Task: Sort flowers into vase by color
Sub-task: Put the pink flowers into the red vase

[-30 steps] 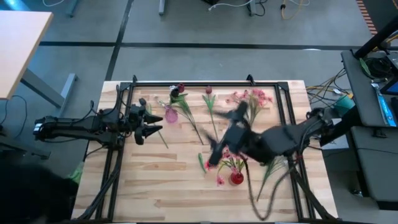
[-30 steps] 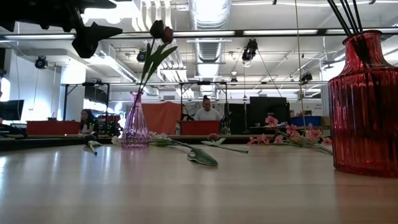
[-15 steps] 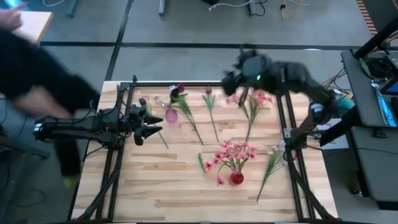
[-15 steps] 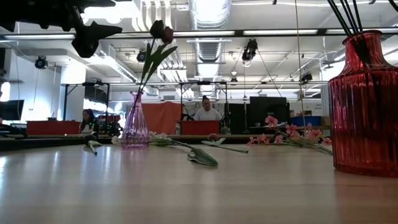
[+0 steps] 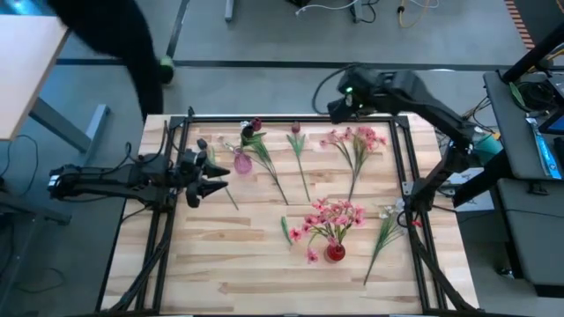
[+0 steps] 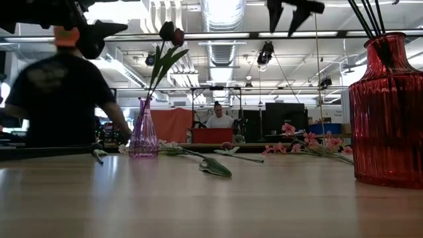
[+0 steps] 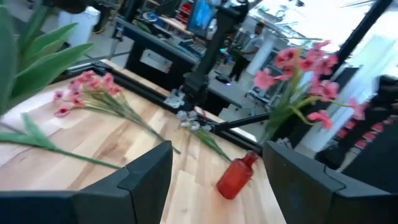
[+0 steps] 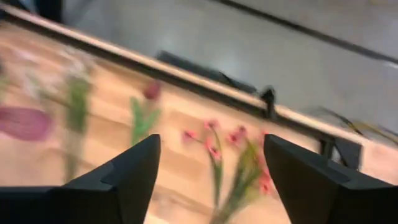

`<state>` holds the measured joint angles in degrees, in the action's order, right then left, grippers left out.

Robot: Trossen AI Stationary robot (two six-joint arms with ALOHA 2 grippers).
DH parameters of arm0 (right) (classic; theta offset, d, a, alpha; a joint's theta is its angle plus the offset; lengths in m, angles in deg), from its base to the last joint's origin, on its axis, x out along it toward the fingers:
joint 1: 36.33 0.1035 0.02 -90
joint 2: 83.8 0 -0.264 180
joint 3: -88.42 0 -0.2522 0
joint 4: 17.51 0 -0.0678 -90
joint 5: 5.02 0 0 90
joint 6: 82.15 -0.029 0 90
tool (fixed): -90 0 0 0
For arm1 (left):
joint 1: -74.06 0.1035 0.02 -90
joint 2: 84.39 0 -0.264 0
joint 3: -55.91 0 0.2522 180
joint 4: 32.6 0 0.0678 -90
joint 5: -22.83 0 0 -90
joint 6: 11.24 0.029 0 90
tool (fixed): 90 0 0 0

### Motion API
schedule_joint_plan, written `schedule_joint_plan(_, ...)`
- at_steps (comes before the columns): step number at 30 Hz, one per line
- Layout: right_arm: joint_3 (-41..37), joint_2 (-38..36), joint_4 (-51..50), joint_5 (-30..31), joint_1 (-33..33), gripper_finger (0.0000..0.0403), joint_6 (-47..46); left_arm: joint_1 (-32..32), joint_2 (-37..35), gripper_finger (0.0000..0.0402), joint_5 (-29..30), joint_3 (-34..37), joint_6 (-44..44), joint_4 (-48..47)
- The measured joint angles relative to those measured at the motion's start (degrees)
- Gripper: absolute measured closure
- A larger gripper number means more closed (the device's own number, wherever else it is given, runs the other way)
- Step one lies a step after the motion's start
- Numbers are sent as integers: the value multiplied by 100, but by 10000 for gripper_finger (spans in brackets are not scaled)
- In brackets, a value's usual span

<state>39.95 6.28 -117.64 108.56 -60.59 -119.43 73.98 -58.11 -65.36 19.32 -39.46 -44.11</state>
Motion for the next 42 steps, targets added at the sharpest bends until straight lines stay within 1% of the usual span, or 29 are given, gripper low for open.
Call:
schedule_joint_plan(4, -826, 5, 9, -330, -364, 85, -148, 1, -148, 167, -282, 0, 36, -3)
schedule_joint_plan(8, -1665, -33, 41, -577, -774, 66, -188, 1, -267, 167, -556, 0, 95, -7)
schedule_joint_plan(12, -2455, -169, 398, -919, -1075, 59, -189, 1, -331, 167, -606, 0, 166, -17)
schedule_joint_plan(18, -3655, -620, 1206, -1462, -1432, 58, -352, 1, -382, 167, -647, 0, 223, -23)
schedule_joint_plan(23, -4615, -894, 1723, -1819, -1445, 58, -670, 1, -382, 167, -659, 0, 298, -25)
schedule_joint_plan(32, -5895, -901, 2656, -2255, -1343, 58, -1200, 1, -382, 167, -667, 0, 374, -40)
schedule_joint_plan(36, -6364, -900, 3082, -2547, -1250, 58, -1416, 1, -387, 167, -665, 2, 395, -143)
schedule_joint_plan(42, -6886, -900, 3779, -2602, -1123, 58, -1730, 1, -389, 167, -662, 2, 503, -184)
